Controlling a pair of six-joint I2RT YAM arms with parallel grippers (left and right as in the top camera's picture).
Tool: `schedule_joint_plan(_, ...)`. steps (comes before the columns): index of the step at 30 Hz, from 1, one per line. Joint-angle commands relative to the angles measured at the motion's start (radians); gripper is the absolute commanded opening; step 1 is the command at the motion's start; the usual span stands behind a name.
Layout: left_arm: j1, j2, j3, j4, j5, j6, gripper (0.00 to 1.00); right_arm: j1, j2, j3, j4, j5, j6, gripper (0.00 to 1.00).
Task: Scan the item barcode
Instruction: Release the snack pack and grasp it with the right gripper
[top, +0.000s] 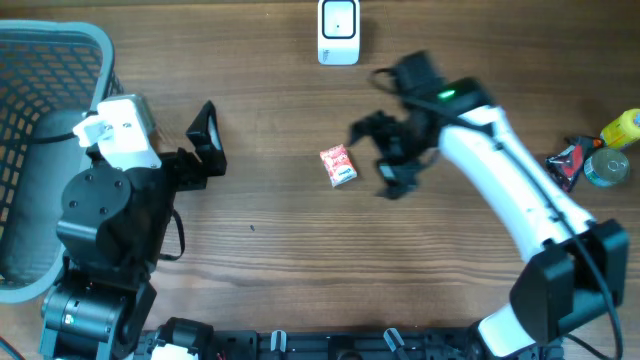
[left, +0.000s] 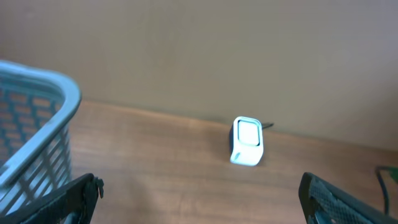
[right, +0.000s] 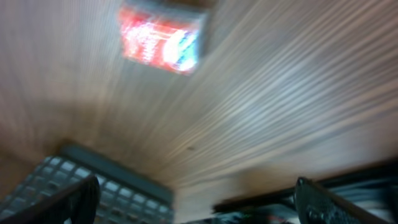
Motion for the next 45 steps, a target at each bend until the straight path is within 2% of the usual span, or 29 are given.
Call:
schedule_joint_plan(1,0.013,0.001,-0.005,-0.037,-0.008,-0.01,1.0,0.095,0.059,-0.002,0.069,0.139,0.301,1.0)
schedule_joint_plan(3,0.013,0.002,-0.005,-0.048,-0.008,-0.01,1.0,0.104,0.125,-0.002,0.089,0.137,0.292,1.0)
schedule_joint_plan(7,0.013,0.002,-0.005,-0.058,-0.009,-0.01,1.0,0.093,0.297,0.033,0.172,0.135,0.093,1.0)
schedule_joint_plan(9,0.013,0.002,-0.005,-0.066,-0.008,-0.01,1.0,0.093,0.343,0.057,0.172,0.179,0.079,1.0)
schedule_joint_plan(13,0.013,0.002,-0.005,-0.086,-0.009,-0.01,1.0,0.09,0.351,0.058,0.225,0.253,0.072,1.0)
schedule_joint_plan(20,0.013,0.018,-0.005,-0.101,-0.009,-0.01,1.0,0.09,0.351,0.066,0.283,0.242,0.025,1.0)
schedule_joint_plan(25,0.013,0.046,-0.005,-0.109,-0.009,-0.01,1.0,0.091,0.351,0.069,0.17,0.219,0.218,1.0)
schedule_joint_plan(30,0.013,0.061,-0.005,-0.125,-0.009,-0.01,1.0,0.091,0.351,0.069,0.163,0.204,0.327,1.0)
schedule_joint_plan(34,0.013,0.067,-0.005,-0.129,-0.009,-0.01,1.0,0.091,0.352,0.069,0.229,0.208,0.338,1.0)
schedule_joint_plan(37,0.013,0.07,-0.005,-0.129,-0.009,-0.01,1.0,0.09,0.351,0.069,0.324,0.243,0.248,1.0)
schedule_joint_plan(39,0.013,0.07,-0.005,-0.129,-0.009,-0.01,1.0,0.091,0.352,0.069,0.297,0.238,0.266,1.0)
schedule_joint_plan(41,0.013,0.07,-0.005,-0.13,-0.009,-0.01,1.0,0.091,0.351,0.069,0.199,0.227,0.359,1.0)
schedule_joint_plan(45,0.013,0.07,-0.005,-0.13,-0.008,-0.01,1.0,0.091,0.351,0.069,0.174,0.227,0.387,1.0)
